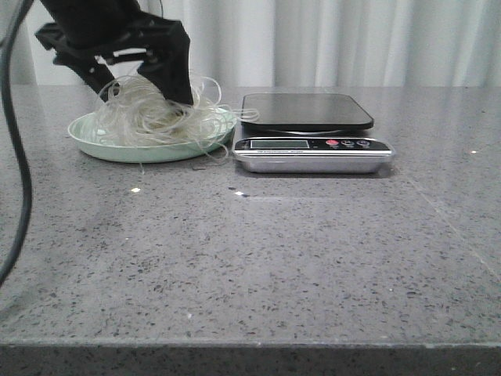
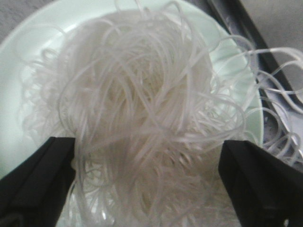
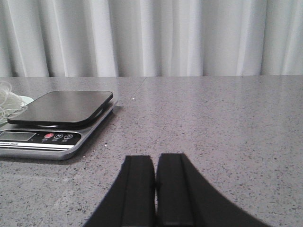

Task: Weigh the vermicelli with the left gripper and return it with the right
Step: 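Lower the left gripper onto the vermicelli pile and close it, then lift the vermicelli with the left gripper and carry it over the scale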

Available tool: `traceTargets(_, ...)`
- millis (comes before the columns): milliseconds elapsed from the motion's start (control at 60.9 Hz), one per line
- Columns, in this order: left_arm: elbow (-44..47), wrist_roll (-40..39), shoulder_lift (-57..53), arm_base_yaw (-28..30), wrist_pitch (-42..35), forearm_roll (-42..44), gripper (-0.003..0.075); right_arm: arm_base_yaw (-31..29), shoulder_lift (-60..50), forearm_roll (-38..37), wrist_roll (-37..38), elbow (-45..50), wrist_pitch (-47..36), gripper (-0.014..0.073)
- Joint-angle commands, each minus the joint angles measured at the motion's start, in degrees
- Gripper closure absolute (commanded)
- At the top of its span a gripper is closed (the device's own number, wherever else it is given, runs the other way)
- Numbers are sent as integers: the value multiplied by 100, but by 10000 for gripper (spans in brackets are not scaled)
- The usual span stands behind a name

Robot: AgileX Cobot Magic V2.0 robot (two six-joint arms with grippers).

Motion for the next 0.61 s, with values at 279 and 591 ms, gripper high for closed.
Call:
traceTargets(279, -1257, -18, 20, -36, 424, -184, 562, -9, -87, -14, -7, -44, -428, 405)
traceTargets(591, -2725, -7, 57, -319, 213, -976, 594, -9, -87, -14, -7, -44, -428, 405)
